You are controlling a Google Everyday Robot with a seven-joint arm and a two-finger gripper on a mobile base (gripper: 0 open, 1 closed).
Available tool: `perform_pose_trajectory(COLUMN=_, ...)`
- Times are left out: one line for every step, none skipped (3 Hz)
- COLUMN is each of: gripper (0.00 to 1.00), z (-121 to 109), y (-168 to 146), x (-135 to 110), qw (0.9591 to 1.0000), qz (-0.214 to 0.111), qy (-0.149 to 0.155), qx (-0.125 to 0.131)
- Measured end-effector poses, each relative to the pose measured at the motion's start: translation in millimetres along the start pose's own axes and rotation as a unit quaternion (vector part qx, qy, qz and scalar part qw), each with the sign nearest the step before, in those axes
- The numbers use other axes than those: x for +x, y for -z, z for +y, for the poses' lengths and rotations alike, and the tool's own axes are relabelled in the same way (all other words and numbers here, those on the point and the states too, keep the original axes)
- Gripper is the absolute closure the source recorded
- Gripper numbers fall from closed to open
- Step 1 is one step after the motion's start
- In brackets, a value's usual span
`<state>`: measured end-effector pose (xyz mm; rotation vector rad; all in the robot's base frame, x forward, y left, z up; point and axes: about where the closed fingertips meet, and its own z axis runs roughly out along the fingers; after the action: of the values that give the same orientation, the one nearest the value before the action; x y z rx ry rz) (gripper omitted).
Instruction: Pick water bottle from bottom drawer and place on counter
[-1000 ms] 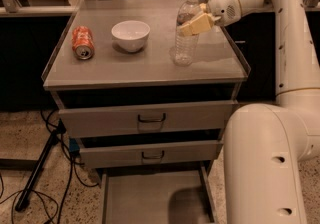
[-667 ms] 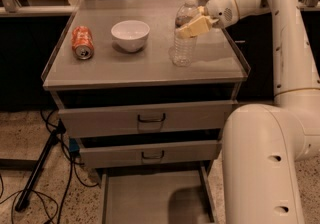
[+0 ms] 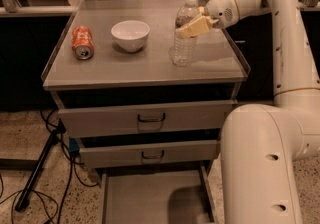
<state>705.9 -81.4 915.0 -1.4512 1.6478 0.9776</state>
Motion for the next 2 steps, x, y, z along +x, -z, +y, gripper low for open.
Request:
perform_pose_trajectory(gripper=0.62, z=0.0, y=0.0, x=0.0, qw=1.0, qz=0.0, qy=0.0, qx=0.0)
perform_pose_trajectory(gripper=0.37, z=0.0, y=0.0, x=0.0, qw=1.0, qz=0.0, qy=0.0, qx=0.0)
